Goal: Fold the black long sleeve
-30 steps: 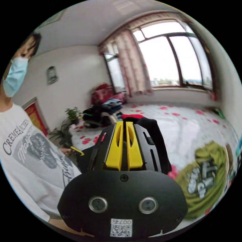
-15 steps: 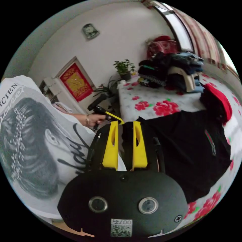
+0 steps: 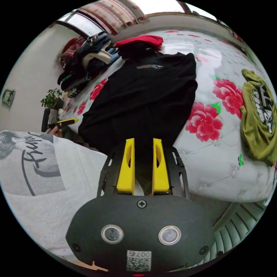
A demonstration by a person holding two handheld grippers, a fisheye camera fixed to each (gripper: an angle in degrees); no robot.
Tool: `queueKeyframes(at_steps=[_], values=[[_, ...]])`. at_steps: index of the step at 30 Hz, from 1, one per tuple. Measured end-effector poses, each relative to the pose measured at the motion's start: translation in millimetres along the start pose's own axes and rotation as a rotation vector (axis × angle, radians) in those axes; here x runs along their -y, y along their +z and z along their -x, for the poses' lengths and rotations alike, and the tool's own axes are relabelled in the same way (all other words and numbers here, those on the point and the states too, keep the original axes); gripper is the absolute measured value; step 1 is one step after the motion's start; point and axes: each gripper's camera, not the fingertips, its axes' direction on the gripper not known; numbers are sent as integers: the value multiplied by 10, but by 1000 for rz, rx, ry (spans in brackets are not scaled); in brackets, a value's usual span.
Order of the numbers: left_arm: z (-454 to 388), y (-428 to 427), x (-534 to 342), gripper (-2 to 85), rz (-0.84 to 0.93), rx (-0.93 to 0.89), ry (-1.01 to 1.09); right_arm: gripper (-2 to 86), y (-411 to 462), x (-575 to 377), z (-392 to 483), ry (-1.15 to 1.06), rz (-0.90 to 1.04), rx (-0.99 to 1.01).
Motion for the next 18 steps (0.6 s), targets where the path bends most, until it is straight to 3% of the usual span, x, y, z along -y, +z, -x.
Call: queueKeyframes(at_steps=[4, 7, 9, 13, 18], values=[[-307, 498, 223, 60, 161, 89, 144, 74, 368, 115, 245, -47, 80, -90], [-437, 527, 206, 27, 134, 146, 270, 78, 753, 166, 335, -75, 185, -152], [-415, 542, 131, 7, 172, 97, 335, 78, 751, 131, 374, -81, 129, -228], [-153, 378, -29, 3, 118, -63, 246, 82, 597, 94, 193, -27, 145, -126], [363, 407, -351, 75, 123, 15, 19, 92, 239, -284, -347, 190, 58, -51]])
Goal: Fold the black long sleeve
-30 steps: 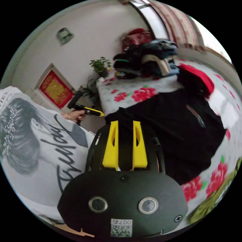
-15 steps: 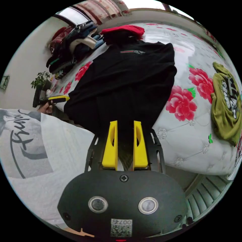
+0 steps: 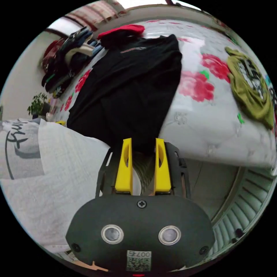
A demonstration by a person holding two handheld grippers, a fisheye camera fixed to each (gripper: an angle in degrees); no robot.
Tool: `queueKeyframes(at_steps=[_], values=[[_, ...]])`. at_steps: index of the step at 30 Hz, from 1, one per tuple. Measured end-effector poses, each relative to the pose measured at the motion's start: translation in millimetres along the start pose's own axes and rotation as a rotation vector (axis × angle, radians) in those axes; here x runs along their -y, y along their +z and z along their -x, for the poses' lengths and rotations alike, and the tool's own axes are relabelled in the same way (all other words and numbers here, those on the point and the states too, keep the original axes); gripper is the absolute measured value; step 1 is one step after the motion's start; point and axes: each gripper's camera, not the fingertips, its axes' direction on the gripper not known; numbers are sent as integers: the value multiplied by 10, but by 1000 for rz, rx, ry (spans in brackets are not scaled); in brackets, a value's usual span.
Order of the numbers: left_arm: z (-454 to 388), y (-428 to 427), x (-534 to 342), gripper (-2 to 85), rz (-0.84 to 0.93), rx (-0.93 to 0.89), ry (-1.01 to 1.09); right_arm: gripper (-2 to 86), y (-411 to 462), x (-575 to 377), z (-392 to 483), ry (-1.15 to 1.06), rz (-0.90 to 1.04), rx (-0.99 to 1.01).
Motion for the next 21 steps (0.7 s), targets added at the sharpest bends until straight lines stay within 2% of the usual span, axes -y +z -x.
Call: queueKeyframes(at_steps=[5, 6, 8, 12, 14, 16, 19, 21], values=[[-53, 346, 97, 85, 80, 69, 33, 96, 168, -125, -512, 128, 70, 100], [-160, 393, 133, 81, 87, 161, 87, 95, 254, -79, -555, 120, 94, 123], [-278, 451, 172, 74, 97, 217, 164, 91, 406, 34, -577, 85, 138, 144], [-286, 553, 354, 27, 180, 225, 213, 62, 699, 327, -606, 20, 280, 174], [-202, 597, 475, 5, 221, 140, 193, 43, 670, 373, -639, -8, 308, 131], [-72, 570, 572, -2, 216, 29, 172, 23, 425, 350, -751, -42, 251, 225], [272, 327, 728, -7, 90, -266, 67, 10, -97, 339, -998, -34, 100, 426], [557, 73, 913, -8, -72, -503, 17, 7, -454, 393, -1158, -22, -11, 542]])
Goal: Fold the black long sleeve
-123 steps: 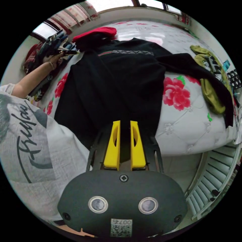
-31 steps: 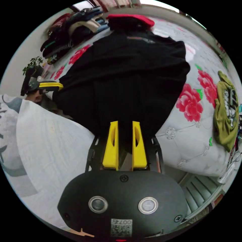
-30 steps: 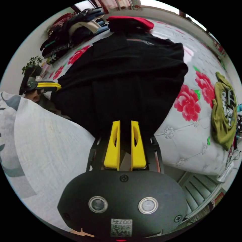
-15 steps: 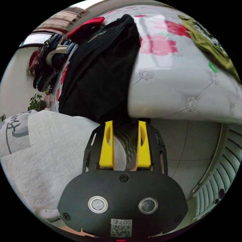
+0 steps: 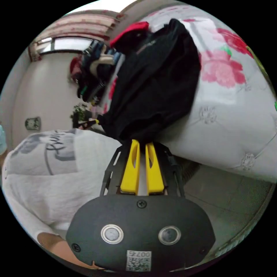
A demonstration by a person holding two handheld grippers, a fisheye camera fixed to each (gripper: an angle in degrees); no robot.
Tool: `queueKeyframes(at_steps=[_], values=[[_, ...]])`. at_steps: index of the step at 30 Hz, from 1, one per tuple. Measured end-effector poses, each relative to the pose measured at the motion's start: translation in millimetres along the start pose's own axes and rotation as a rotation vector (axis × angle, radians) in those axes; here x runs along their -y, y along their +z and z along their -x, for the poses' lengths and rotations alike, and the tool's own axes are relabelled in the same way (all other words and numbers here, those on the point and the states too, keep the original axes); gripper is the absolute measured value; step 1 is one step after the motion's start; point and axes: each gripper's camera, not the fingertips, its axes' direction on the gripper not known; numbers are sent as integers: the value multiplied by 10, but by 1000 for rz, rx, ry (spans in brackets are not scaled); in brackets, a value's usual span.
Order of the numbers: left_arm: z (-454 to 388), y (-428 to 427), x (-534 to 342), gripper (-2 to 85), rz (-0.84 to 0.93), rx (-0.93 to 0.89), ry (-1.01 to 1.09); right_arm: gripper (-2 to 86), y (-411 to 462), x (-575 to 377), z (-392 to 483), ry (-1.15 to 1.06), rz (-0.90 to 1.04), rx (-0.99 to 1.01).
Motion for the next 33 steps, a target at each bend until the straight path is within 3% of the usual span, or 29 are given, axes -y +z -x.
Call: queueKeyframes(at_steps=[5, 7, 10, 16, 23, 27, 29, 33], values=[[361, -408, 766, 0, -339, -230, -118, 18, -888, 452, -22, -4, -339, 222], [438, -405, 1072, 13, -425, -238, -166, 35, -1171, 707, -124, 70, -505, 194], [484, -367, 1358, 47, -505, -158, -208, 60, -1343, 913, -172, 111, -550, 43], [583, -17, 1314, 67, -300, 108, -138, 78, -1178, 788, -257, 125, -396, -275], [683, 601, 1362, 96, -58, 223, -50, 77, -962, 911, -422, 133, -303, -333], [617, 927, 1583, 52, 86, 372, 55, 58, -534, 1191, -514, 90, -44, -434], [593, 983, 1659, 24, 122, 363, 89, 42, -479, 1213, -504, 61, -7, -495], [562, 805, 1607, 1, 150, 255, 149, 16, -779, 1074, -470, -6, 11, -404]])
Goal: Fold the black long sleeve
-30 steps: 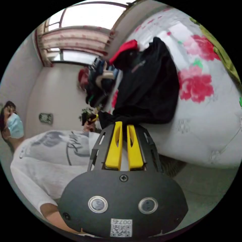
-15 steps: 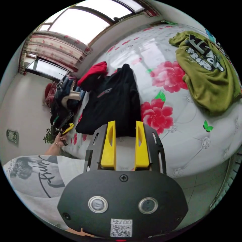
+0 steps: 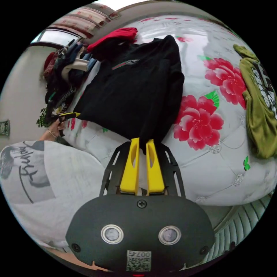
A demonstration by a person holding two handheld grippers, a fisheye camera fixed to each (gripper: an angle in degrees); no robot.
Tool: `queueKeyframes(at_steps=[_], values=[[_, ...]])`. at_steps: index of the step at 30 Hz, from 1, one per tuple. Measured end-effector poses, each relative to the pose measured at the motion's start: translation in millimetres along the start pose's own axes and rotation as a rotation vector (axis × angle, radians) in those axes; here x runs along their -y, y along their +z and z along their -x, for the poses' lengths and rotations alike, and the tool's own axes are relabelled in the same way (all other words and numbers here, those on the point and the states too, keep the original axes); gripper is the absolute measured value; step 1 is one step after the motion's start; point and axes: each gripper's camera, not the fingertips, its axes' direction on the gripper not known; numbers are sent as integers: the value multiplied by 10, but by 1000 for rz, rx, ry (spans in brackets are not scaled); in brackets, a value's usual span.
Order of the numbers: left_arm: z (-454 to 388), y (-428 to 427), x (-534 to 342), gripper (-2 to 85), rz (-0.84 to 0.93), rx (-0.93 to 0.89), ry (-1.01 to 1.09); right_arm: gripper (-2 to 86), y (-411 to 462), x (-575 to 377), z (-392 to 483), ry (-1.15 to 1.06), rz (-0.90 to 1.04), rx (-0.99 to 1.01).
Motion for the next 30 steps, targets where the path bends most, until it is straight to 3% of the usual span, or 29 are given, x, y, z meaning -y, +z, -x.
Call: queueKeyframes(at_steps=[2, 6, 9, 12, 14, 19, 21, 26, 30], values=[[33, -129, -153, -2, 4, -152, 10, 10, -205, -170, -102, 13, -28, 83], [130, -501, -528, -4, -110, -514, -26, 3, -701, -578, -452, 135, -139, 484], [289, -721, -444, -3, -215, -629, -73, 3, -1060, -606, -644, 182, -295, 742], [520, -813, 22, 4, -283, -661, -148, 8, -1358, -228, -736, 154, -401, 824], [621, -831, 410, 15, -318, -595, -181, 15, -1457, 156, -784, 148, -437, 798], [777, -692, 1081, 72, -372, -285, -339, 71, -1361, 1058, -887, 241, -480, 382], [757, -584, 1060, 81, -368, -215, -340, 88, -1191, 1106, -897, 258, -442, 315], [768, -145, 518, 87, -277, -167, -356, 111, -528, 644, -1120, 391, -377, 262], [897, 123, -74, 90, -296, -256, -479, 117, -47, 217, -1421, 571, -340, 352]])
